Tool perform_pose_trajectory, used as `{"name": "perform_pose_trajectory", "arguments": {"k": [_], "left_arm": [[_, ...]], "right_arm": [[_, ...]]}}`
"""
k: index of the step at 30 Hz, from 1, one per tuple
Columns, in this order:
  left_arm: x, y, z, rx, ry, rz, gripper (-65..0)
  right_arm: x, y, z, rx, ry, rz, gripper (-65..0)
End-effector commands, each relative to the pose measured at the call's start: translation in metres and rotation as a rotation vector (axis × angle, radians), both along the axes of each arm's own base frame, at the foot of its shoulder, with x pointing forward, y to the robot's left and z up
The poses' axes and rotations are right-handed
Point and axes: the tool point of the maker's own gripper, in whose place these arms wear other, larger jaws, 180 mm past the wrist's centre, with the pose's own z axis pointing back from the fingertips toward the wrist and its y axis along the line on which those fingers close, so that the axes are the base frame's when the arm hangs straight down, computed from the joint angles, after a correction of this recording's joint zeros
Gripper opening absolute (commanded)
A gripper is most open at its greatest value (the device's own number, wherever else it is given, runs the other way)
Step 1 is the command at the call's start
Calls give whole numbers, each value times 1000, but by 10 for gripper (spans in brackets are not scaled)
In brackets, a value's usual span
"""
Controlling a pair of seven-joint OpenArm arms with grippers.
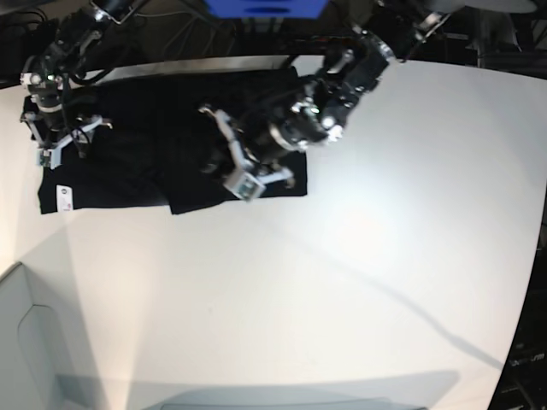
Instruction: Fold the T-shirt properly
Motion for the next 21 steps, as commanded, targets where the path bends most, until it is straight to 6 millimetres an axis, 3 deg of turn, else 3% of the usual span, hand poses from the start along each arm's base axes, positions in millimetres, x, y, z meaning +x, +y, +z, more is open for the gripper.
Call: {"name": "perform_pose_trajectory", "arguments": {"k": [1,5,7,12,21], "left_arm": [[8,17,6,-38,6,55,-529],[21,92,-20,-80,144,277,-529],[22,112,-35,-91,205,342,-529],[19,122,-51,-77,249,373,-530],[20,122,-50,-80,248,375,-531]], "right_arm": [[12,-5,20,-26,-73,10,-290],[22,-10,41,-62,-124,6,-242],[24,-11,46,-74,-135,8,-228],[29,-19,52,-91,-146,5,-224],[14,-53,29,-86,-72,-38,-224]]}}
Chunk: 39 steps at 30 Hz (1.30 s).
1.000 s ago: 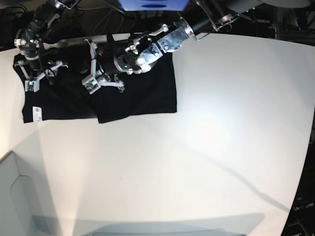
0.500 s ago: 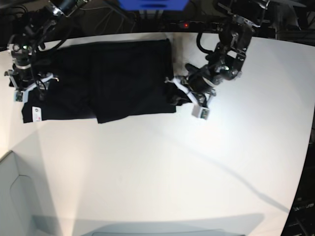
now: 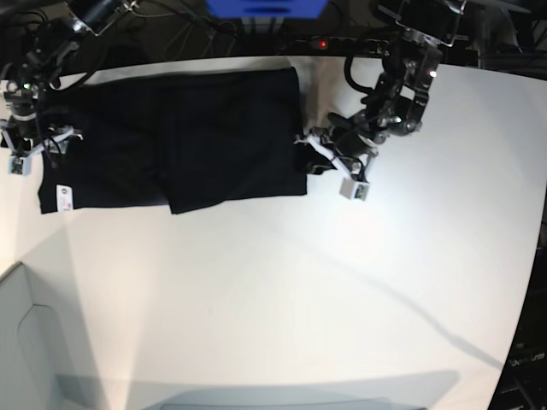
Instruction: Fold the T-shirt properly
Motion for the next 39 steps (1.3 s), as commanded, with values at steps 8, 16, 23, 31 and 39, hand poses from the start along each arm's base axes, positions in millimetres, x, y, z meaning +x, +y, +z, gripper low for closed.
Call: {"name": "perform_pose_trajectory", "arguments": {"k": [8,16,23,31,39], "left_arm": [[7,0,10,-14,-37,1,-531],[7,1,10,-11,-37,2,-531],[7,5,9,0,-35,4,-531],[0,15,2,27,-15,5,-531],[-6,33,0,32,4,54,-532]], "right_arm": [[-6,-17,-13,25,22,-14,-223],[-11,-11,-33,75,58,-17,-227],[-10,5,-43,93,88,27,-261],[-19,15,-67,150,139,30,-548],[-18,15,-67,150,139,30,-650]]}}
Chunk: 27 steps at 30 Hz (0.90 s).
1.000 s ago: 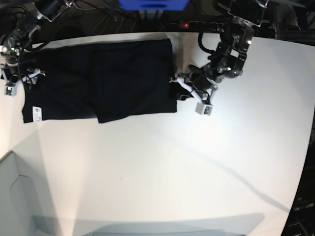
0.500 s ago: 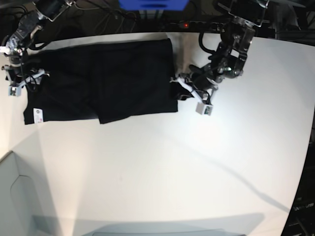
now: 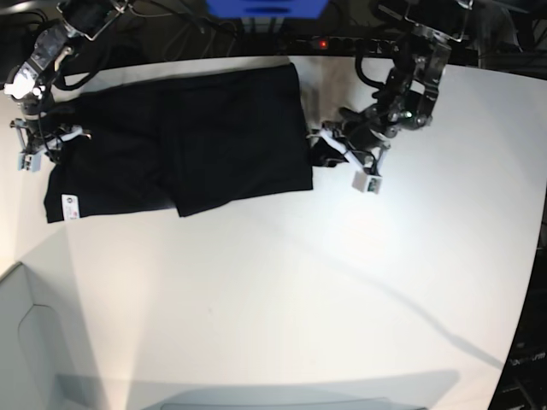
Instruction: Fold the T-shirt properly
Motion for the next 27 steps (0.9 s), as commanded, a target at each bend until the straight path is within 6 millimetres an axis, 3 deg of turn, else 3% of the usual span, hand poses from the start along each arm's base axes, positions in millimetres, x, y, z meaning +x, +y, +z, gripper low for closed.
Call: {"name": "perform_pose_trajectory", "arguments": {"k": [1,5,16,24,27], "left_arm": [[3,8,7,-6,-23,28,-532],[-1,25,4,4,-10,77,-532],[-11,29,-18,13,52,96,-532],[-16,30,-37,9,109,118,-532],[-14,31,-39,13,113,122,-532]], "right_arm": [[-18,0,-15,-19,127,26,-650],[-13,-2,-8,-33,107,27,-650],[9,14,39,-105,-22,38,-650],[20,38,81,-148,-138,36,-650],[22,58,90,-146,-161,67,-650]]}}
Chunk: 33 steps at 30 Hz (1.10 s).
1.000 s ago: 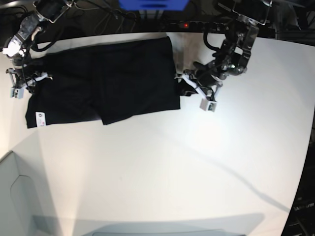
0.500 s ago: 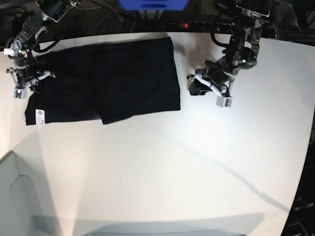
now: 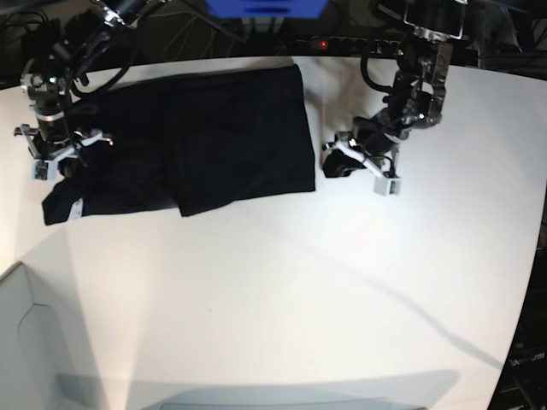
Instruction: Fold the T-shirt properly
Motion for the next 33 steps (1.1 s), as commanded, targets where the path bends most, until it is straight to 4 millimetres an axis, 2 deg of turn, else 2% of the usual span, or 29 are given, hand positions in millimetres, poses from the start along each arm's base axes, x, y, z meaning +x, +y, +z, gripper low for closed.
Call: {"name": "perform_pose_trajectory", "arguments": {"k": [1,4,7,12,15,17,21,25,30,33], "left_arm": [[-15,11,-18,74,87,-12,-532],[-14,11,-18,74,85,-12,-532],[-14,11,-18,76,85,-12,-532],[-8,11,-15,76,72,-12,-532],[-5,12,-13,79,65,-13,-532],[-5,13,-13,80,65,-13,-532],[-5,13,-13,82,65,-13,-532],[-5,12,-13,78,66,-10,-532],[-5,12,-14,75,68,-6,-532],[-6,12,-14,74,69,-5,-532]], "right_arm": [[6,10,13,-10,-49,41,-650],[10,46,20,4,-65,141,-650],[11,82,35,52,-122,236,-650],[8,149,34,165,-133,405,-650],[4,198,34,232,-132,531,-650],[2,231,39,273,-144,616,-650],[-7,280,48,337,-157,745,-650],[-19,319,45,398,-135,846,-650],[-39,354,25,448,-59,961,-650],[-41,367,13,467,-26,995,-650]]}}
